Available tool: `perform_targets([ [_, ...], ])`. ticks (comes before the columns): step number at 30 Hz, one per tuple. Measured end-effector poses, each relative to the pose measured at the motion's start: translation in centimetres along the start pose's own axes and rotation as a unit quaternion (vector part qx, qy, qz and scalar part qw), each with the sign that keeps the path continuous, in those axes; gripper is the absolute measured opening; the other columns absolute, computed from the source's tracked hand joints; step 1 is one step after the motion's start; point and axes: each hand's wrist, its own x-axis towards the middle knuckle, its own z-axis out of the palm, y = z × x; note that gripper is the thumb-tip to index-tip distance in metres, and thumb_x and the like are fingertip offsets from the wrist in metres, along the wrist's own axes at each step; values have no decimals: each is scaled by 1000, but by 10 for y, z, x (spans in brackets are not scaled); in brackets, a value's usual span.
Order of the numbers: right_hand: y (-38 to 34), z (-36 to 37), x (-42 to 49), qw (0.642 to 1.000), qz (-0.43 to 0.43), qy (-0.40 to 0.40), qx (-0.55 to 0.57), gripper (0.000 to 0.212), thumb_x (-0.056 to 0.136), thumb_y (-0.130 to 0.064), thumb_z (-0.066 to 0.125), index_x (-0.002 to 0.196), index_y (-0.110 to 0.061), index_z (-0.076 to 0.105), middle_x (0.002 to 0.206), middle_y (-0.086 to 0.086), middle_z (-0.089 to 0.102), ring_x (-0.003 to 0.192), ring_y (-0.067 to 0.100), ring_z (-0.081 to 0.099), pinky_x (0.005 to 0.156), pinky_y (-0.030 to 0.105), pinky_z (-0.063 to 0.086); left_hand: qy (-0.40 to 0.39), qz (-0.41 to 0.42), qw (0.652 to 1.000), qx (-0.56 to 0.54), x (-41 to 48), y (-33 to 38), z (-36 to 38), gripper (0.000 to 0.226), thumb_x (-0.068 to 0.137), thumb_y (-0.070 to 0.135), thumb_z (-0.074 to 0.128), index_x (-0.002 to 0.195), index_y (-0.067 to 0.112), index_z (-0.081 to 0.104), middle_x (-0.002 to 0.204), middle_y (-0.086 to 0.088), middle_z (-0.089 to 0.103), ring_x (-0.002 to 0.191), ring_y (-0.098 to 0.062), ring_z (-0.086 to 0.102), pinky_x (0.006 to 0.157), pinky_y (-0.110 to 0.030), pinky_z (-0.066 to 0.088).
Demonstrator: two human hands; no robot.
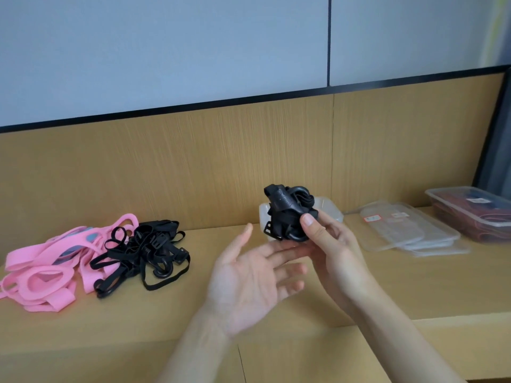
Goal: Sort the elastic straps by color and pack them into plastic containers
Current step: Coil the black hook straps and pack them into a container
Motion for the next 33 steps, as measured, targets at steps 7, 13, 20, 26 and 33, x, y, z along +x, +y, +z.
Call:
perform_targets([
  [7,-16,-21,41,990,-86,4,-114,34,90,-27,73,123,-24,69,117,-4,75,114,12,68,95,20,51,208,164,946,186,38,39,-31,10,88,11,51,89,9,60,84,-8,69,69,-17,57,59,-29,41],
  [13,-7,-45,84,916,-109,28,-385,45,88,-28,78,130,-26,64,109,-23,72,109,-4,62,96,22,44,275,188,844,420,93,53,-55,16,95,6,54,98,13,68,106,-1,70,99,-9,63,82,-26,45],
  [20,7,-53,117,776,13,-59,-628,46,79,-60,69,118,-36,63,98,-14,70,95,15,66,82,40,56,185,151,863,445,124,43,-69,22,101,8,52,119,17,61,119,0,67,109,-4,62,81,-8,44],
  [26,20,-34,149,728,135,-90,-666,40,64,-55,74,81,-20,62,68,-7,65,60,14,61,48,27,41,182,136,872,434,127,23,-79,27,104,12,46,126,26,53,131,6,59,119,-5,55,91,-14,43],
  [33,32,-17,181,675,261,-208,-658,40,71,-50,76,80,-17,57,69,-4,56,61,15,53,54,27,40,184,133,868,442,132,19,-86,33,93,45,40,124,39,48,136,13,51,115,10,51,93,-17,40],
])
